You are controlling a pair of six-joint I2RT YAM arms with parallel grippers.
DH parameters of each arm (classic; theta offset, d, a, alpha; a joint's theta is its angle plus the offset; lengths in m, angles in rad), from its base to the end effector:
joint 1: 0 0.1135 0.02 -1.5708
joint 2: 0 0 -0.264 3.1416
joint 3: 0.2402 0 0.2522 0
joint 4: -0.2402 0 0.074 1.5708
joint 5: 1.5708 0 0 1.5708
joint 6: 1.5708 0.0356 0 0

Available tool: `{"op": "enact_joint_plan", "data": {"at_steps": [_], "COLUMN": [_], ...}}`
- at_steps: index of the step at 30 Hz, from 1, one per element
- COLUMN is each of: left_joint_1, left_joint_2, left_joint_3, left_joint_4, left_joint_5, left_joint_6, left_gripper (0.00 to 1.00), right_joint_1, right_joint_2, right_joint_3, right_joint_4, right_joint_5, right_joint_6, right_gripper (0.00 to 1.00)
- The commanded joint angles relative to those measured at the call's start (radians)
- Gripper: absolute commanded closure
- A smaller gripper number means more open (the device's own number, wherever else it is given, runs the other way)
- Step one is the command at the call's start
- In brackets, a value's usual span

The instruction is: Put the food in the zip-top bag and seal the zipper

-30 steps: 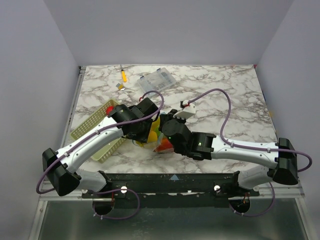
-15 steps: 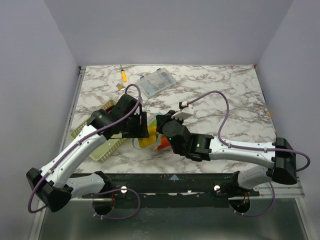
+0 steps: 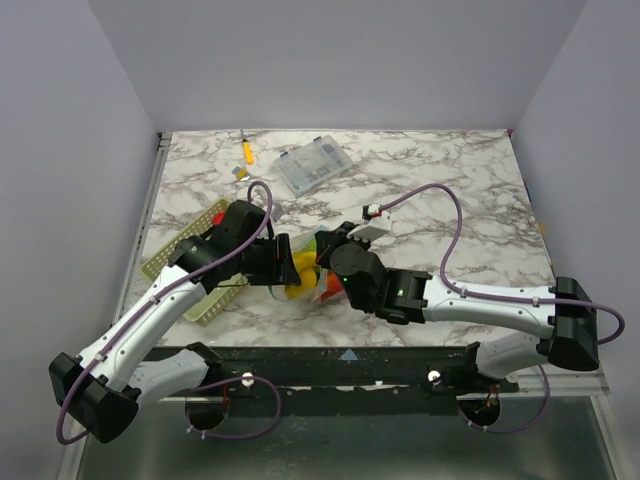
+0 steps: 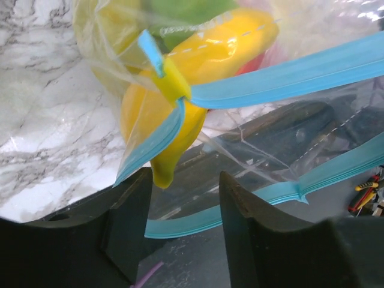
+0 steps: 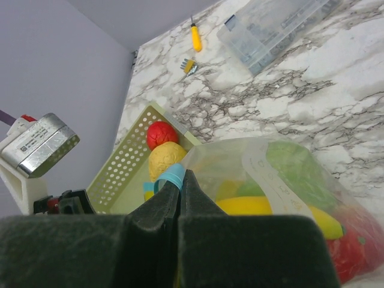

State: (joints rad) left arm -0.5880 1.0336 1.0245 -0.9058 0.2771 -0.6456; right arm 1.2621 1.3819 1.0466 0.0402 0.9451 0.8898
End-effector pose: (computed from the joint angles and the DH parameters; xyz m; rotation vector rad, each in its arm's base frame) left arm 0.1580 -0.1171 0.3123 0.0493 2.6454 -0.8208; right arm 0.1224 0.2887 0.3213 0.3140 1.7651 0.6866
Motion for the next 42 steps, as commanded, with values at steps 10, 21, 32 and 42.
{"op": "enact_joint_plan", "data": {"at_steps": [10,21,32,42], "left_joint_1": [-0.047,-0.140,-0.144,-0.143], "left_joint_2": [0.042,-0.013,-0.072,-0.107], "left_joint_3": [0.009,-0.012,-0.105,-0.169], "left_joint_4": [0.132,0.219,0.224,0.276], "left_joint_5": [-0.073,-0.226,-0.248,-0.222], "left_joint_6": [0.167,0.297,0.293,0.287], "left_gripper": [0.52,0.64,0.55,0.48], "right_joint_1": [0.004,0.005,0.003,0.003], "right_joint_2": [-0.015,-0.019,-0.066,-0.075], "right_joint_3": [0.012,0.013,-0.012,-0.019], "right_joint_4": [0.050,0.046,0.047,0.046], "right_joint_5": [0.000,-0.013,-0.020,-0.030], "right_joint_6": [0.012,0.017,0.048,0.054], "right_gripper": [0.99,0.99,0.99,0.99]}}
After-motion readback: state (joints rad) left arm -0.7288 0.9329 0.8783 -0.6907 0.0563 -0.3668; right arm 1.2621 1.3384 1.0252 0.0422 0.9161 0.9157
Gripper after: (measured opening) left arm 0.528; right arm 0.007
